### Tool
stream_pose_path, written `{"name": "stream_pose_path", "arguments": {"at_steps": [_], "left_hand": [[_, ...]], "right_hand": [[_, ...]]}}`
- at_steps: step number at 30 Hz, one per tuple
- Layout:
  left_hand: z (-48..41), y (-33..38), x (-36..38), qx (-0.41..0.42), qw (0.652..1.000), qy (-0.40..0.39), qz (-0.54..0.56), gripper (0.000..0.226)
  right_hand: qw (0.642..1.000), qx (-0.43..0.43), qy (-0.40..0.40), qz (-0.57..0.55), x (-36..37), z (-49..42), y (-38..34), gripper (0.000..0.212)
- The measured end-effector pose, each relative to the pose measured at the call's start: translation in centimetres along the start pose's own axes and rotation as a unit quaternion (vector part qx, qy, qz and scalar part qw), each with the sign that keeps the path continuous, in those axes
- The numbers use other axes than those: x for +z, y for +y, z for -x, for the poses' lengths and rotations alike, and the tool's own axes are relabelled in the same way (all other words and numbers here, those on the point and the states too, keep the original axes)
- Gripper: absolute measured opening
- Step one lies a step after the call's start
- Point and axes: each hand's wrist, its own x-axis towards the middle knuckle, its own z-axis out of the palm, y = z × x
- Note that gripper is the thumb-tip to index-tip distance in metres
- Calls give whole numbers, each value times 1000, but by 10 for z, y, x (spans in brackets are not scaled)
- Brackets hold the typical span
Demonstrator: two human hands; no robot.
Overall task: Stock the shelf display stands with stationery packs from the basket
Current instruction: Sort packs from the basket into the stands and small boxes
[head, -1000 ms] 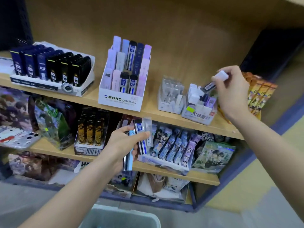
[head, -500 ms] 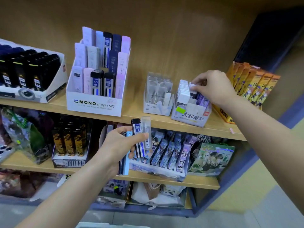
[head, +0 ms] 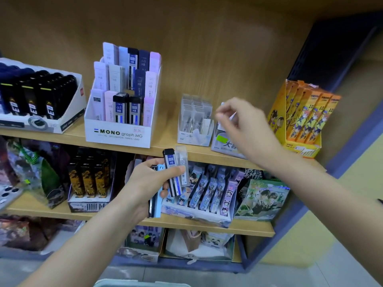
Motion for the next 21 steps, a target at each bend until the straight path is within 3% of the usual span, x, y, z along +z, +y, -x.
{"name": "stream_pose_path", "arguments": {"at_steps": [4,12,16,18,21], "left_hand": [[6,4,3,14,1000,0,-13,47],[18,10,3,37,998,-42,-41,29],[20,11,1,36,998,-49,-18,27],[19,13,-3,30,999,-42,-1,29],[15,14,-13,24,999,-20,5,33]], "right_hand": [[977,53,-173,-117,17,26,-28,14],[942,138,-209,-223,18,30,-42,24],[939,140,-225,-218,11,26,-45,13],[953,134,-189,-195,-1,19,-44,11],[984,101,-30,-147,-18,1,-35,14]]}}
